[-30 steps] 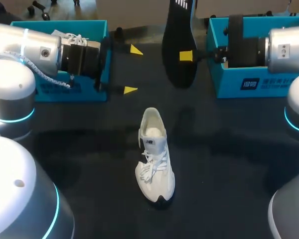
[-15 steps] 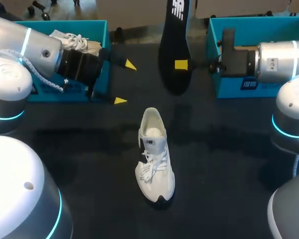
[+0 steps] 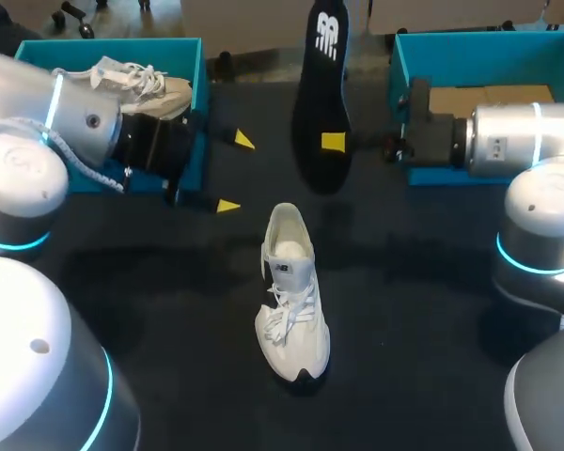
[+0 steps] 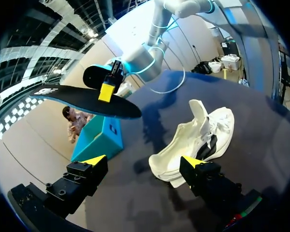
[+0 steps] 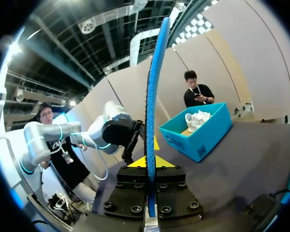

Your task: Take the shoe out of the shoebox, open the shoe tongue, remove and reinsert the insole, then place the shoe into the shoebox

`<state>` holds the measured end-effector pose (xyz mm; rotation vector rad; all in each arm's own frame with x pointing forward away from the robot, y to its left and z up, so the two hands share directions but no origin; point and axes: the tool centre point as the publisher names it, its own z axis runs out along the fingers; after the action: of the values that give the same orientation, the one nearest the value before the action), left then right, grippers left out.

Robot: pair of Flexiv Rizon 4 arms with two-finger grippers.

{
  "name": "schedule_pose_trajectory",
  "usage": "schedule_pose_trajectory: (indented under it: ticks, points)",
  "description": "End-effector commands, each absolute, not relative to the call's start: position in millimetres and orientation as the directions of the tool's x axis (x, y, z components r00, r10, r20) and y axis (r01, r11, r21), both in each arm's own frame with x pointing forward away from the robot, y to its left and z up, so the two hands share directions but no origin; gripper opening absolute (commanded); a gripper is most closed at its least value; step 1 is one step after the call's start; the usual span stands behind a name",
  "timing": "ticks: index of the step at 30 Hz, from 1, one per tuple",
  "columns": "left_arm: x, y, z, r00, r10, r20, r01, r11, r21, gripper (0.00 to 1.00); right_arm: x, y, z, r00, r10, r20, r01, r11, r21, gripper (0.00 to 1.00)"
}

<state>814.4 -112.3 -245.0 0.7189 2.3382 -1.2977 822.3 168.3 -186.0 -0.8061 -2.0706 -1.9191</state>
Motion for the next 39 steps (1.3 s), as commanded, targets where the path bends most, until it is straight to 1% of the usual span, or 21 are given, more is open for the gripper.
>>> schedule_pose_trajectory:
  ticks: [1,18,22,23,26,30,39]
  points:
    - [807.7,-115.1,-254.6,-0.802,0.230,-0.551,0.588,0.465,-0.662,1.00,822.4,177.9,-192.6,-0.835,0.255,0.488,0.505,0.004,0.863,0.00]
    - [807.2,-115.4,-256.0,-0.797,0.235,-0.556,0.593,0.472,-0.652,1.00,821.2,178.4,-194.3,-0.840,0.245,0.484,0.497,-0.012,0.868,0.00]
    - [803.5,-125.3,-256.4,-0.775,0.287,-0.562,0.627,0.457,-0.631,1.00,821.2,178.4,-194.3,-0.840,0.245,0.484,0.497,-0.012,0.868,0.00]
    - [803.0,-125.9,-257.4,-0.774,0.296,-0.561,0.630,0.461,-0.626,1.00,820.7,178.5,-194.9,-0.848,0.250,0.467,0.479,-0.014,0.878,0.00]
    - [800.0,-125.9,-261.7,-0.755,0.315,-0.575,0.650,0.467,-0.599,1.00,819.8,180.0,-196.1,-0.858,0.257,0.445,0.459,-0.007,0.888,0.00]
    - [799.7,-124.5,-272.7,-0.754,0.333,-0.566,0.654,0.463,-0.598,1.00,821.9,185.1,-202.3,-0.865,0.260,0.430,0.447,0.007,0.895,0.00]
    - [795.4,-124.7,-296.8,-0.753,0.372,-0.542,0.657,0.472,-0.588,1.00,824.7,202.0,-219.1,-0.880,0.201,0.430,0.439,0.003,0.898,0.00]
